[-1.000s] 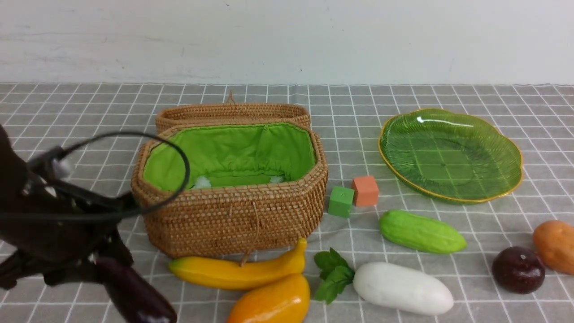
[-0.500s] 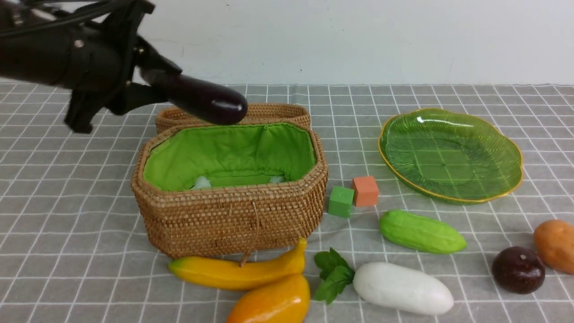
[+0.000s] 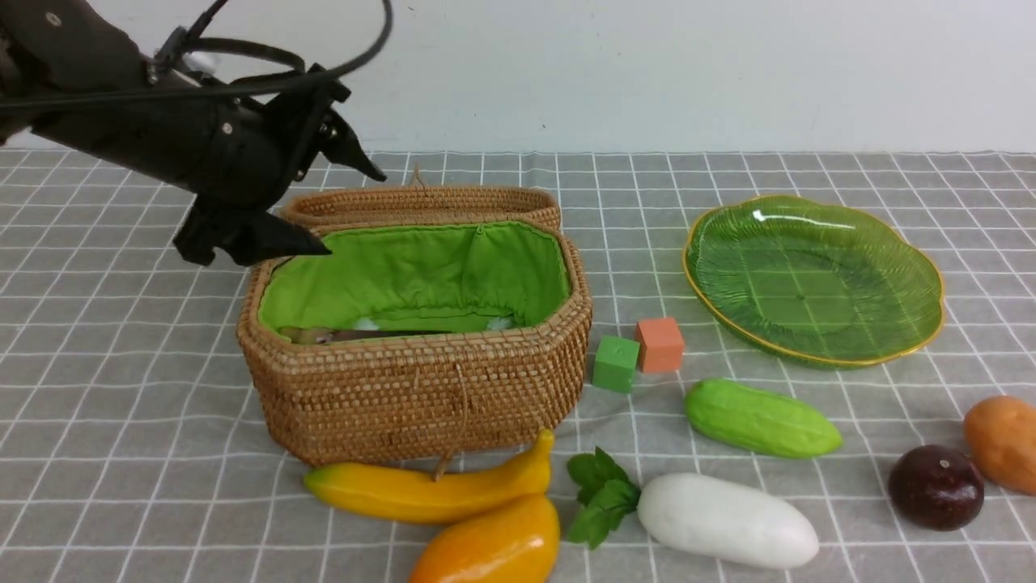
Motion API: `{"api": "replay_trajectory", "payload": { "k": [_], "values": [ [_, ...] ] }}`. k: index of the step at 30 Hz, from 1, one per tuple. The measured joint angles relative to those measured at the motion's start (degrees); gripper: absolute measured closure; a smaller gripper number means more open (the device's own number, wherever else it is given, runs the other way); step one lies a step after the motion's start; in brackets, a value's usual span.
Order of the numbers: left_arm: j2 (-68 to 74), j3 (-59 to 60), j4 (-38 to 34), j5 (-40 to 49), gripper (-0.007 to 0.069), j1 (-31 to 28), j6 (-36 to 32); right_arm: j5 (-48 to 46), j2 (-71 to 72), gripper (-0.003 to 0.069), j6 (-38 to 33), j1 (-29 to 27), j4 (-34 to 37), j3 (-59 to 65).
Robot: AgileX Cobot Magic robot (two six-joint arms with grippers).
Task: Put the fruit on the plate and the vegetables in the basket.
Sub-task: Use the left arm to grab an eggplant and put it into the left basket, then grab the mango with your left arm and place it on the right plate
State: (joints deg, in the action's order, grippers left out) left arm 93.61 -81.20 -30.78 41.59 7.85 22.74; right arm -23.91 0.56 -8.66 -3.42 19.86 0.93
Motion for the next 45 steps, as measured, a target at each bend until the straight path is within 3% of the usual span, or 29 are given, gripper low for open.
{"api": "replay_trajectory", "payload": {
  "k": [1, 3, 4, 6, 10, 15, 16, 19, 23, 32, 45],
  "values": [
    [-2.5, 0.0, 0.0, 3.9, 0.0035, 0.0, -8.5, 0.0, 0.0, 0.0419, 0.0, 0.0, 0.0, 0.0],
    [-4.3, -0.1, 0.0, 7.0, 0.0044, 0.3, -14.3, 0.0, 0.0, 0.0419, 0.0, 0.0, 0.0, 0.0],
    [-7.2, -0.2, 0.1, 12.9, 0.0057, 1.3, -23.7, 0.0, 0.0, 0.0419, 0.0, 0.0, 0.0, 0.0],
    [-11.3, 0.8, 0.6, 21.1, 0.0066, 4.5, -34.8, 0.0, 0.0, 0.0419, 0.0, 0.0, 0.0, 0.0],
    [-14.6, 5.4, 2.0, 24.4, 0.0069, 12.4, -40.2, 0.0, 0.0, 0.0419, 0.0, 0.0, 0.0, 0.0],
    [-12.5, 14.5, 12.2, 16.6, 0.0067, 25.3, -39.2, 0.0, 0.0, 0.0419, 0.0, 0.0, 0.0, 0.0],
    [-12.5, 14.5, 12.8, 16.6, 0.0066, 25.8, -39.0, 0.0, 0.0, 0.0419, 0.0, 0.0, 0.0, 0.0],
    [-8.6, 15.9, 22.9, 10.0, 0.0055, 32.7, -34.1, -0.1, 0.0, 0.0419, 0.0, 0.0, 0.0, 0.0],
    [-3.8, 15.9, 29.8, 6.2, 0.005, 37.0, -27.9, -0.1, 0.0, 0.0419, 0.0, 0.0, 0.0, 0.0],
    [8.2, 15.6, 34.7, 4.2, 0.0051, 38.1, -23.4, -0.1, 0.0, 0.0419, 0.0, 0.0, 0.0, 0.0],
    [8.7, 15.3, 35.4, 4.7, 0.0071, 38.1, -23.3, -0.1, 0.0, 0.0419, 0.0, 0.0, 0.1, 0.0]
  ]
}}
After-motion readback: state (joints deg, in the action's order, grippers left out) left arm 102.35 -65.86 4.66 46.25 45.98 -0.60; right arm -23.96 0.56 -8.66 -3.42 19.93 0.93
